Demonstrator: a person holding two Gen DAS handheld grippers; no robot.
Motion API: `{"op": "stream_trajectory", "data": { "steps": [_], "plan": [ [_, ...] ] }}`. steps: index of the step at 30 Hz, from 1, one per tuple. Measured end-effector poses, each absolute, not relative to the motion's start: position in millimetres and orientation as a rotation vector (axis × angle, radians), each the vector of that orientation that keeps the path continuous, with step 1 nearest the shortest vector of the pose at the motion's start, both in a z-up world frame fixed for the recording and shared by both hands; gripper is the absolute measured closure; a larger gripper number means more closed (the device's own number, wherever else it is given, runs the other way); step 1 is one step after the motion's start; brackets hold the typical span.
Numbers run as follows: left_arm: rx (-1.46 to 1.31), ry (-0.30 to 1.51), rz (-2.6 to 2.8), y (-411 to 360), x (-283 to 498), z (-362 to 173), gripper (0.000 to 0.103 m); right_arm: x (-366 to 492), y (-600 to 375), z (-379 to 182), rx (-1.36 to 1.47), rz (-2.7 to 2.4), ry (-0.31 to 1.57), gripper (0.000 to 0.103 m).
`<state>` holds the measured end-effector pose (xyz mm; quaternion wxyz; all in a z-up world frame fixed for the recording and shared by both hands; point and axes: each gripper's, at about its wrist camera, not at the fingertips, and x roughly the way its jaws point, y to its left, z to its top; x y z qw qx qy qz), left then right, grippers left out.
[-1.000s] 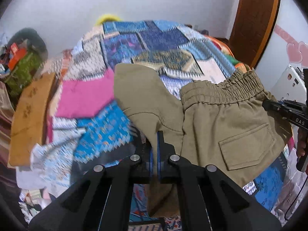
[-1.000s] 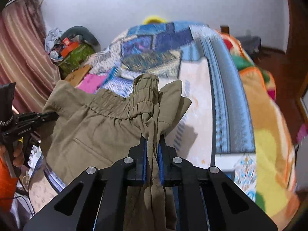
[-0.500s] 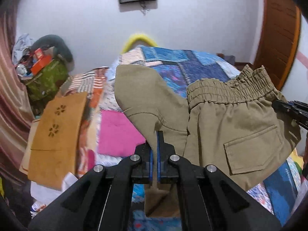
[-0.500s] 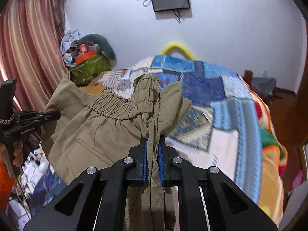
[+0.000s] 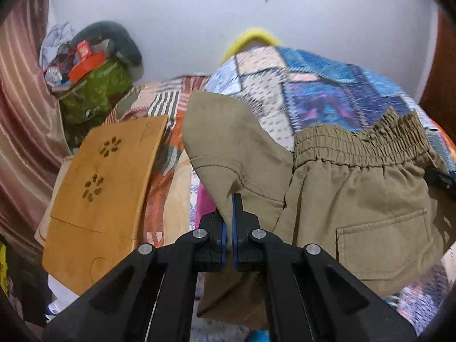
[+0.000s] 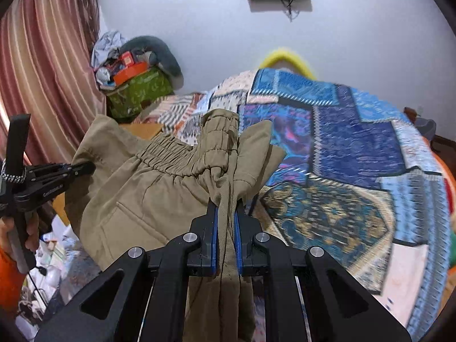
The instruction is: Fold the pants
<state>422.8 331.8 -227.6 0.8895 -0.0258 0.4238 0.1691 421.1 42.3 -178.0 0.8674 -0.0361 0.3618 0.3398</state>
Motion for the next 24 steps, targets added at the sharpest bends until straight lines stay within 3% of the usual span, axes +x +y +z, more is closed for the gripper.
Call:
{"op": "stream_trajectory", "data": {
  "steps": [8,13,15,16,18,20,24],
  "plan": [
    [-0.095,1.053,0.399,358.1,449.1,-303.7,0.095,445.7,76.7,-231.6,-0.121,0.677,0.908,0.093],
    [-0.137,1.113,0.429,375.4,442.1,-328.5,0.077,451.1,72.5,-241.5,-0.182,0.638,0.967,0.077],
    [-0.149,1.114,0.436,378.0,435.3,-326.7,0.061,450.7,70.1,-239.3,-0.21,0.631,0.982,0.067],
    [-0.151,1.121,0.438,378.6,431.8,-324.4,0.057,450.1,69.9,-238.7,-0.222,0.624,0.979,0.064],
    [-0.133,1.122,0.412,374.6,419.4,-316.2,0.055,445.0,68.3,-234.5,-0.263,0.587,0.973,0.048],
    [-0.098,1.125,0.421,367.1,409.0,-305.9,0.055,438.6,66.9,-228.9,-0.292,0.562,0.97,0.042],
    [-0.09,1.079,0.412,356.1,385.4,-271.4,0.055,419.1,61.9,-209.3,-0.293,0.569,0.941,0.042]
  ]
}}
